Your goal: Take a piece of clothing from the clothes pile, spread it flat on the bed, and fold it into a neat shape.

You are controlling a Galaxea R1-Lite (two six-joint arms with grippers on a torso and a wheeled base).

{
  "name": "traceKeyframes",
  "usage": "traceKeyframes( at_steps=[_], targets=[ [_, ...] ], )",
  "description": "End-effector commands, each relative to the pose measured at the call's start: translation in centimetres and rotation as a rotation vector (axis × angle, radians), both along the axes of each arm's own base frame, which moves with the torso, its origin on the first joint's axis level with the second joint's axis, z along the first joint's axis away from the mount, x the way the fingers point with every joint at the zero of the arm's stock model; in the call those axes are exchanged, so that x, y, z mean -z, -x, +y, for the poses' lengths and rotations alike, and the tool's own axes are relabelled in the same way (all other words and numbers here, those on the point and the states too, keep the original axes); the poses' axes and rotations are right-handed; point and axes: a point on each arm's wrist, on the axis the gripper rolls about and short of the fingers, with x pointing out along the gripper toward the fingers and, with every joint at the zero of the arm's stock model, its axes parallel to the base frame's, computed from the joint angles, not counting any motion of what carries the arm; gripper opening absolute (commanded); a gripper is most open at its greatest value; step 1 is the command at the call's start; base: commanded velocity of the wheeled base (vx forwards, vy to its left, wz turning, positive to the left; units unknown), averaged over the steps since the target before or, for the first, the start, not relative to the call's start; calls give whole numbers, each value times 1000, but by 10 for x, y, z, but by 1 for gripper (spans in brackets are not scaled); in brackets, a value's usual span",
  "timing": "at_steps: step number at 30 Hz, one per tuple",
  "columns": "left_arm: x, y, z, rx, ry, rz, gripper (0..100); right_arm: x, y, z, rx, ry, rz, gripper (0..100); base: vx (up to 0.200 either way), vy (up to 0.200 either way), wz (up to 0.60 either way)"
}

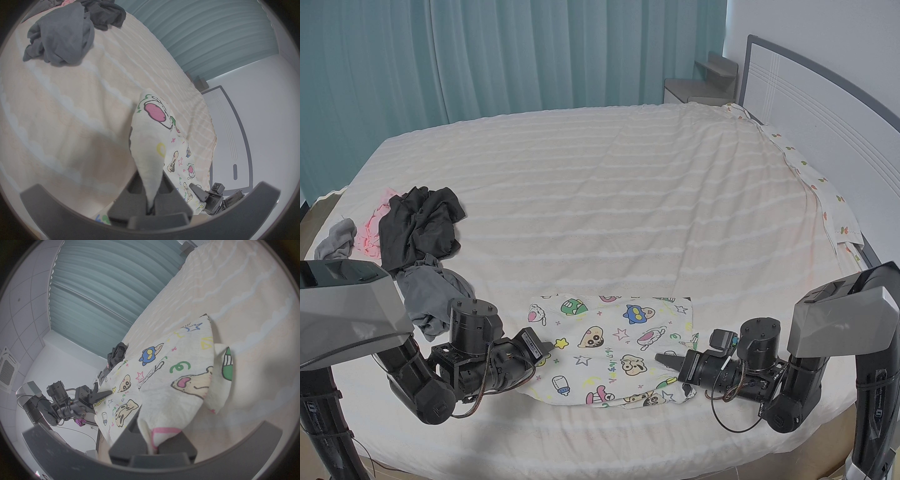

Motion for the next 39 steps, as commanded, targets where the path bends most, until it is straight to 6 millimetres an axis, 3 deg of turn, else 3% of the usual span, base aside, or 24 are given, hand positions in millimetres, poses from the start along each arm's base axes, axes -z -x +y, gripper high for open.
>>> traceKeyframes(
  at_steps=[1,18,39],
  targets=[
    [-1,2,1,1,0,1,0,-3,0,0,-1,-8,-15,0,0,200,0],
    [3,5,2,-1,-9,18,0,-5,4,4,-16,-14,-13,0,0,200,0],
    [7,10,0,15,-20,34,0,-4,4,4,-13,-12,-11,0,0,0,0]
  ],
)
